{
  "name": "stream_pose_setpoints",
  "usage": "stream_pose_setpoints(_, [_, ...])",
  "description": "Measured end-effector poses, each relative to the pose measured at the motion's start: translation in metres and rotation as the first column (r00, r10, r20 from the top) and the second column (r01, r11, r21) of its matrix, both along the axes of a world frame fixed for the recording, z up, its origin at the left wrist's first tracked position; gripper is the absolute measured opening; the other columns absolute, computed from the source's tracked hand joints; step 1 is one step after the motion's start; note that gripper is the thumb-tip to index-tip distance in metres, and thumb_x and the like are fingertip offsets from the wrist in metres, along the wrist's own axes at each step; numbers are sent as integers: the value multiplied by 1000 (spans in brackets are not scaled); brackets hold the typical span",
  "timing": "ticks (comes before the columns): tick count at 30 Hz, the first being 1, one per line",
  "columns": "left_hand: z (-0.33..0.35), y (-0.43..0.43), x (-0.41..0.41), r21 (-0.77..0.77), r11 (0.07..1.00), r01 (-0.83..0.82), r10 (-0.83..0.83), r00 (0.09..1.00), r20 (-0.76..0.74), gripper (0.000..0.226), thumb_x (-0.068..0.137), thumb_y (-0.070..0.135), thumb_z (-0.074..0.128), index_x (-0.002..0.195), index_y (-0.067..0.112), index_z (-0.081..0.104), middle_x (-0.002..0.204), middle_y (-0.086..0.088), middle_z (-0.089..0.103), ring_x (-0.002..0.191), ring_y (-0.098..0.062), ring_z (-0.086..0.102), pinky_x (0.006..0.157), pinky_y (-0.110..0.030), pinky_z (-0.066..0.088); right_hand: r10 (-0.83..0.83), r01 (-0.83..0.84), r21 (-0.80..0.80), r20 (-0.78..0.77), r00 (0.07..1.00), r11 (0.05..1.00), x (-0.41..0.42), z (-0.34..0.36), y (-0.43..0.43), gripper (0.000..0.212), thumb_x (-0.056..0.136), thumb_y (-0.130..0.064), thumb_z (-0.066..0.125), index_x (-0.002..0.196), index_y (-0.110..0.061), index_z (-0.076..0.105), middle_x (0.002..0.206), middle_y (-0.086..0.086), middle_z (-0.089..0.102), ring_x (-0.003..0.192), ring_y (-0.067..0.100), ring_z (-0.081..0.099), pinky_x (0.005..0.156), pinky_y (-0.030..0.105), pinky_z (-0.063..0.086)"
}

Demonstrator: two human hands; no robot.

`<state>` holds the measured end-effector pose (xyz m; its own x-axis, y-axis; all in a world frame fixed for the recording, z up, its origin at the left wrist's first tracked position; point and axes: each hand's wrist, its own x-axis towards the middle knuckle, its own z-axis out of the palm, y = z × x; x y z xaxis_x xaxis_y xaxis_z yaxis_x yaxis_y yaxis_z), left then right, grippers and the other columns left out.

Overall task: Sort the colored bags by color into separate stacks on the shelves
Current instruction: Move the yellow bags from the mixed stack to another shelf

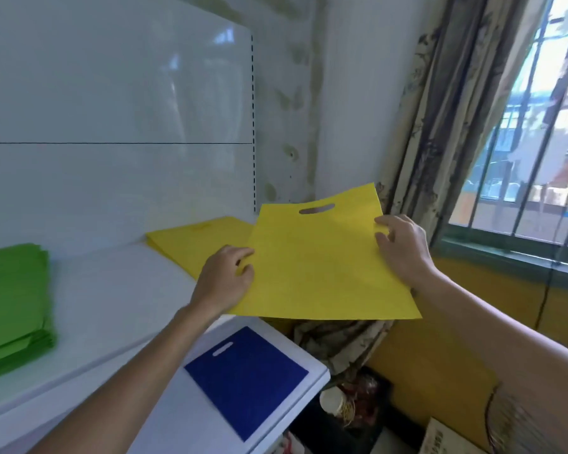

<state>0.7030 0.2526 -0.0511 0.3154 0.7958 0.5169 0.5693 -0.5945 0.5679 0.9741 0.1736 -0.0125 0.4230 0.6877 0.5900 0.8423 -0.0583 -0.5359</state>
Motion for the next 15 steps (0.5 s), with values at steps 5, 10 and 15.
stream_pose_setpoints(5, [17, 35, -5, 43, 990, -131, 131, 991, 6, 34, 91, 14, 52, 124, 13, 57, 120, -6, 55, 102, -16, 51, 87, -24, 39, 136, -136, 50, -3, 991, 989, 1, 17, 70, 27, 87, -6, 58, 113, -4, 64, 112, 14, 61, 83, 18, 48, 70, 14, 27])
stream_pose_setpoints(10, [14, 56, -28, 47, 942, -333, 335, 941, -47, 35, 90, 16, 54, 125, 13, 56, 117, -9, 55, 96, -17, 52, 81, -24, 38, 318, -318, -9, 27, 948, 948, -18, 17, 155, 29, 90, -7, 52, 116, -4, 63, 120, 14, 62, 108, 29, 56, 88, 24, 35])
stream_pose_setpoints(15, [4, 67, -40, -31, 840, -542, 536, 837, -110, 40, 88, 23, 56, 127, 12, 54, 120, -11, 55, 108, -25, 53, 90, -30, 39, 545, -517, -210, 107, 832, 830, -39, 5, 236, 38, 95, -13, 45, 133, -3, 49, 139, 15, 46, 127, 28, 42, 101, 26, 28])
